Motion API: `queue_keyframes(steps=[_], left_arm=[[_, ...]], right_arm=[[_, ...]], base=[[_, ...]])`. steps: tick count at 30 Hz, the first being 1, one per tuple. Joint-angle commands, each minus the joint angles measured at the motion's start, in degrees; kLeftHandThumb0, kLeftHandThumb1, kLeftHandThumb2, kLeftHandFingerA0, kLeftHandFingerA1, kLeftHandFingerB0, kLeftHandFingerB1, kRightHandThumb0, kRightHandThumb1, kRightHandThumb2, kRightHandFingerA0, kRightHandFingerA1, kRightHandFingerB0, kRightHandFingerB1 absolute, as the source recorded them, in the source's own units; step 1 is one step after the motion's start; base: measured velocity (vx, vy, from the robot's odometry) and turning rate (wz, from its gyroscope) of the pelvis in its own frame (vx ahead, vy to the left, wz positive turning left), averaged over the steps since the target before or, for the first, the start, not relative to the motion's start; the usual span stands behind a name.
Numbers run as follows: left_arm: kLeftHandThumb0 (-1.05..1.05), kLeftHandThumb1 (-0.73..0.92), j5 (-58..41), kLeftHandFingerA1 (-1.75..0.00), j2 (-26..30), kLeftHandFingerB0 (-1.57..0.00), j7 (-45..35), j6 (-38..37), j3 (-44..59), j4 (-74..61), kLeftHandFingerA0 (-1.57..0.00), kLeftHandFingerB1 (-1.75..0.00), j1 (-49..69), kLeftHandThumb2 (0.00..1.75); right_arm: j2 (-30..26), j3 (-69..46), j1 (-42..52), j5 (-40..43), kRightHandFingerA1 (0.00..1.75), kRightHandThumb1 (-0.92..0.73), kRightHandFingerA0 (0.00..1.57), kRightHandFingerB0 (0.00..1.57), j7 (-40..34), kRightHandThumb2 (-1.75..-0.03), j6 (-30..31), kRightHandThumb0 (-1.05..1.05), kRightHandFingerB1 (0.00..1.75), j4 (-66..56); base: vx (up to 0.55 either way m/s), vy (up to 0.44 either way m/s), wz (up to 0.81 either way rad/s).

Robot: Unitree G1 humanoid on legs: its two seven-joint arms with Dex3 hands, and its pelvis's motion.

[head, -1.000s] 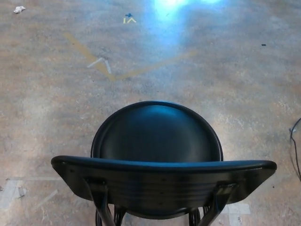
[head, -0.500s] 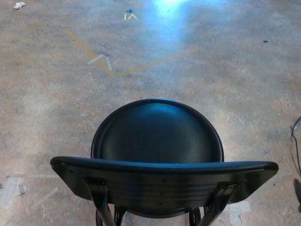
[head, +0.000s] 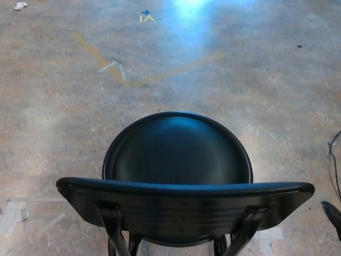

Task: Use the right hand to rotate the back of the chair to its left.

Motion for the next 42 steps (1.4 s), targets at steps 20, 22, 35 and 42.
queue_keyframes(steps=[20, 22, 35, 42], left_arm=[[-0.60, 0.90, 0.5, -0.49, 0.5, -0.52, 0.2, 0.1, -0.2, 0.0, -0.57, -0.41, 0.4, 0.67], [-0.59, 0.88, 0.2, -0.48, 0.4, -0.52, 0.3, 0.1, 0.2, 0.1, -0.57, -0.40, 0.5, 0.66], [-0.60, 0.90, 1.0, -0.48, 0.7, -0.53, 0.2, -0.1, -0.7, 0.1, -0.58, -0.41, 0.4, 0.67], [-0.60, 0.89, 0.3, -0.46, 0.4, -0.51, 0.2, 0.0, 0.0, 0.2, -0.56, -0.40, 0.7, 0.67]], right_arm=[[-4.0, 9.1, 4.8, -8.1, 0.00, -0.61, 0.00, 0.00, 6.8, -0.59, 7.0, -0.98, 0.00, -12.2], [-3.2, 10.6, 4.9, -7.4, 0.00, -0.60, 0.00, 0.00, 7.6, -0.59, 7.3, -0.97, 0.00, -11.9], [-2.2, 17.8, 3.8, -12.5, 0.00, -0.60, 0.00, 0.00, 7.7, -0.59, 8.4, -0.96, 0.00, -13.7], [0.5, 22.3, 2.0, -12.9, 0.00, -0.59, 0.00, 0.00, 7.8, -0.59, 7.2, -0.97, 0.00, -12.2]], base=[[0.00, 0.000, 0.00], [0.00, 0.000, 0.00], [0.00, 0.000, 0.00], [0.00, 0.000, 0.00]])
